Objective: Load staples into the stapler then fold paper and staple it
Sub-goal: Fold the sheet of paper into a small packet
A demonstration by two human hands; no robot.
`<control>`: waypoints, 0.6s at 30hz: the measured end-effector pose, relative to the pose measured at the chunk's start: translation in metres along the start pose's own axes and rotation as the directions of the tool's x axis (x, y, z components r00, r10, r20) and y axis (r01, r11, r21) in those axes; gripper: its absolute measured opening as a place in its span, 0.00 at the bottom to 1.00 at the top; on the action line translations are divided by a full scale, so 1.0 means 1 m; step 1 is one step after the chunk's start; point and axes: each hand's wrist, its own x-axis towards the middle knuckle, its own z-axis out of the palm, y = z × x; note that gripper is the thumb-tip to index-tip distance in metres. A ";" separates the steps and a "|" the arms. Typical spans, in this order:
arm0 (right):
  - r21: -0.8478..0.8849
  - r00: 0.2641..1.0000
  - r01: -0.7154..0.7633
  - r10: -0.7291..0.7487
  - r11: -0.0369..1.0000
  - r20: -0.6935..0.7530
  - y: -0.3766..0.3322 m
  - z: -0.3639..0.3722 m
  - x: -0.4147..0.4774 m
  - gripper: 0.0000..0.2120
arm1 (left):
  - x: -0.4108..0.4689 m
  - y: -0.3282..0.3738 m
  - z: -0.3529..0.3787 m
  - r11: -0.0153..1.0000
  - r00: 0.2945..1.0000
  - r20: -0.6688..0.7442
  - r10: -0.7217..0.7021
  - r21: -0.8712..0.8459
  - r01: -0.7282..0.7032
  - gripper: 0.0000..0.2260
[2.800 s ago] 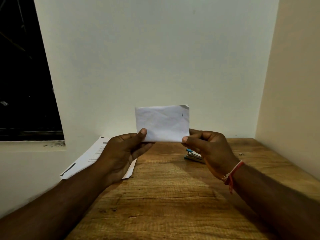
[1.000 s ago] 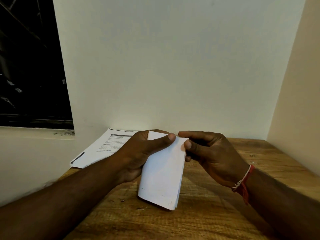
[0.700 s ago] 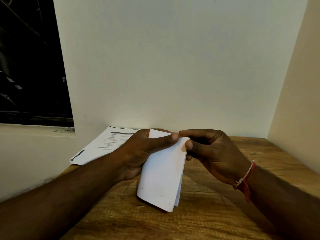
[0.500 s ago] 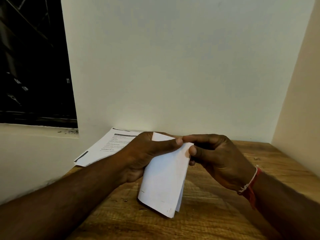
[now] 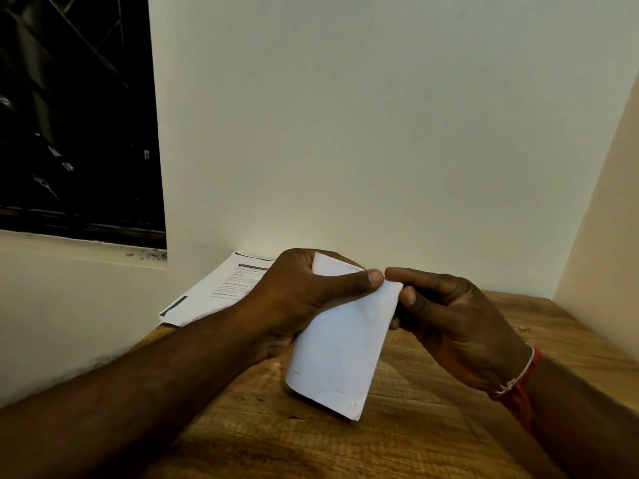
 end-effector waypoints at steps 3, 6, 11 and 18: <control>0.003 1.000 -0.001 0.001 1.000 -0.018 0.000 0.000 0.000 0.28 | -0.001 0.000 0.001 1.000 1.000 -0.006 -0.020 0.017 0.020 0.24; -0.013 1.000 0.006 -0.006 1.000 -0.023 0.001 -0.001 0.001 0.28 | 0.000 -0.001 0.001 0.999 0.999 -0.015 -0.029 0.037 0.030 0.26; -0.009 1.000 0.000 -0.001 1.000 -0.024 0.001 -0.002 0.001 0.28 | 0.001 -0.002 0.002 1.000 1.000 0.002 -0.029 0.009 0.029 0.22; 0.000 1.000 0.013 -0.013 1.000 -0.023 0.001 -0.002 0.002 0.26 | 0.000 -0.001 0.001 0.999 0.999 0.026 -0.035 -0.002 0.035 0.20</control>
